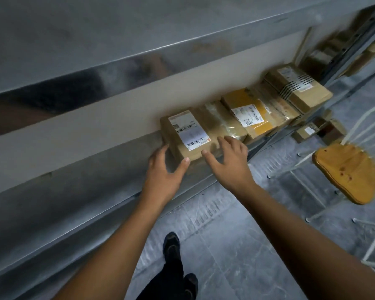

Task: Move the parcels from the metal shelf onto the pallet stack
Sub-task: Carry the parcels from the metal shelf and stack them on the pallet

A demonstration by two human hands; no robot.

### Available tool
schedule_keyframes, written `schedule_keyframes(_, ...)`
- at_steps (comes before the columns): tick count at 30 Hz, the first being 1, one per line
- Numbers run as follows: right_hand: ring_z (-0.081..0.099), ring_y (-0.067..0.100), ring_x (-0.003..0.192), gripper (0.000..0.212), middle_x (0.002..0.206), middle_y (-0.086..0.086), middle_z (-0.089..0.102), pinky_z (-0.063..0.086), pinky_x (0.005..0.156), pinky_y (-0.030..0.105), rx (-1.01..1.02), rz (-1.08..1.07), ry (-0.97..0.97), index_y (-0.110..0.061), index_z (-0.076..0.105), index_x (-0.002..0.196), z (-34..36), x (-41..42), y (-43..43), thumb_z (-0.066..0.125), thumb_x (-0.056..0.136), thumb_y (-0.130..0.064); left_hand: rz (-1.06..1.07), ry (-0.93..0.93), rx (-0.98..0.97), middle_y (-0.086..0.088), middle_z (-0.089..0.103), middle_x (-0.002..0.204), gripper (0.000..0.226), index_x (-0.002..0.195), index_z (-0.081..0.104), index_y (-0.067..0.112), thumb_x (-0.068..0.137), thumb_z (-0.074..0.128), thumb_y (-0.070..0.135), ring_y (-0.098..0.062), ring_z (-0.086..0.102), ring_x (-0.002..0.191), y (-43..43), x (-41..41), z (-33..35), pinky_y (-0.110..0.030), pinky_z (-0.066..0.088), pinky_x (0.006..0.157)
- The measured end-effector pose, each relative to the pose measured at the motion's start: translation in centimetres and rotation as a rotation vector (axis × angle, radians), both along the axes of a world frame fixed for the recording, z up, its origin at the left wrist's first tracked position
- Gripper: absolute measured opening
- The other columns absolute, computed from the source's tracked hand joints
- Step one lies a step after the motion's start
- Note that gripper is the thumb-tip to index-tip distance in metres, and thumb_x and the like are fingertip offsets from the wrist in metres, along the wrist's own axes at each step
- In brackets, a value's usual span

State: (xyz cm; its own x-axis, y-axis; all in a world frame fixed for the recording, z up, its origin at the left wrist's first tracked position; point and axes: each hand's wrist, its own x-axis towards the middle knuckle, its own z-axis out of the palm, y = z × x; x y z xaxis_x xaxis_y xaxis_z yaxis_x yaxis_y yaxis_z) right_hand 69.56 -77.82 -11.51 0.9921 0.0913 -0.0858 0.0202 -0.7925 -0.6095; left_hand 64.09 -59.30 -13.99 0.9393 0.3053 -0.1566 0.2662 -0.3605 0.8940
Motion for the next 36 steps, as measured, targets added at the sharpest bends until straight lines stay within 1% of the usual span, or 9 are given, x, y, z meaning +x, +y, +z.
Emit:
schedule_keyframes(7,0.008,0.033,0.161,0.074,0.169,0.01,0.032,0.009,0.129,0.053,-0.224,0.082,-0.085,-0.022,0.057,0.143,-2.2,4.3,0.5,0.036,0.093,-0.072,-0.023,0.025,-0.12,0.008,0.031,0.166,0.098,0.16,0.009,0.046,0.081,0.062,0.07,-0.017,0.039,0.149,-1.3,4.1,-1.8,-0.046,0.043,0.114)
schedule_keyframes(11,0.009,0.033,0.162,0.074,0.168,0.012,0.034,0.007,0.128,0.054,-0.258,0.126,-0.118,-0.017,0.061,0.137,-2.6,5.1,0.5,0.037,0.093,-0.072,0.036,0.065,-0.127,0.018,0.045,0.156,0.096,0.157,-0.004,0.051,0.09,0.064,0.061,-0.01,0.052,0.133,-2.5,4.5,-2.5,-0.032,0.041,0.097)
schedule_keyframes(14,0.008,0.032,0.161,0.071,0.164,0.012,0.04,0.009,0.129,0.049,-0.138,0.138,-0.115,-0.014,0.068,0.119,-2.0,4.9,0.7,0.038,0.091,-0.072,0.109,0.047,-0.172,0.035,0.057,0.127,0.079,0.158,0.015,0.049,0.091,0.055,0.062,0.007,0.057,0.109,-3.1,4.3,-2.7,-0.028,0.044,0.093)
schedule_keyframes(18,0.02,0.024,0.152,0.063,0.152,0.005,0.051,0.027,0.121,0.041,0.052,0.201,-0.166,-0.011,0.064,0.129,-1.3,3.7,0.8,0.053,0.094,-0.062,0.251,-0.07,-0.255,0.052,0.051,0.121,0.053,0.15,0.035,0.048,0.099,0.045,0.057,0.027,0.051,0.107,-3.8,2.6,-1.8,-0.014,0.042,0.081)
schedule_keyframes(21,0.034,0.009,0.136,0.05,0.139,-0.004,0.053,0.035,0.107,0.029,0.229,0.251,-0.148,-0.017,0.058,0.119,-0.6,2.2,1.0,0.058,0.093,-0.06,0.391,-0.177,-0.307,0.045,0.057,0.123,0.042,0.146,0.042,0.045,0.105,0.049,0.047,0.019,0.056,0.114,-4.3,0.1,-0.1,-0.002,0.044,0.08)
schedule_keyframes(27,0.057,-0.006,0.116,0.044,0.125,-0.022,0.056,0.055,0.084,0.02,0.491,0.489,-0.018,-0.022,0.046,0.123,0.6,-1.9,3.5,0.077,0.095,-0.034,0.638,-0.254,-0.304,0.037,0.063,0.122,0.038,0.144,0.043,0.046,0.109,0.05,0.032,0.009,0.063,0.113,-4.2,-6.4,2.2,-0.009,0.052,0.08)
schedule_keyframes(29,0.056,-0.013,0.118,0.048,0.124,-0.027,0.056,0.05,0.084,0.01,0.556,0.569,0.017,-0.025,0.042,0.126,0.9,-3.7,5.1,0.077,0.094,-0.034,0.714,-0.271,-0.292,0.044,0.061,0.12,0.04,0.142,0.04,0.051,0.109,0.051,0.033,0.013,0.062,0.112,-3.6,-9.1,2.9,-0.007,0.051,0.079)
schedule_keyframes(33,0.055,-0.007,0.128,0.061,0.134,-0.028,0.057,0.049,0.097,0.013,0.641,0.73,0.097,-0.026,0.041,0.14,1.7,-8.6,9.4,0.074,0.092,-0.043,0.89,-0.329,-0.258,0.041,0.061,0.123,0.041,0.134,0.043,0.06,0.106,0.056,0.032,0.009,0.062,0.116,-1.9,-15.7,4.8,-0.011,0.053,0.082)
schedule_keyframes(36,0.054,-0.007,0.13,0.067,0.135,-0.039,0.055,0.048,0.094,0.01,0.669,0.896,0.146,-0.029,0.041,0.15,2.7,-13.0,13.1,0.071,0.092,-0.045,1.015,-0.385,-0.194,0.028,0.061,0.134,0.048,0.148,0.045,0.044,0.104,0.061,0.032,0.006,0.059,0.123,0.0,-21.4,5.4,-0.013,0.052,0.088)
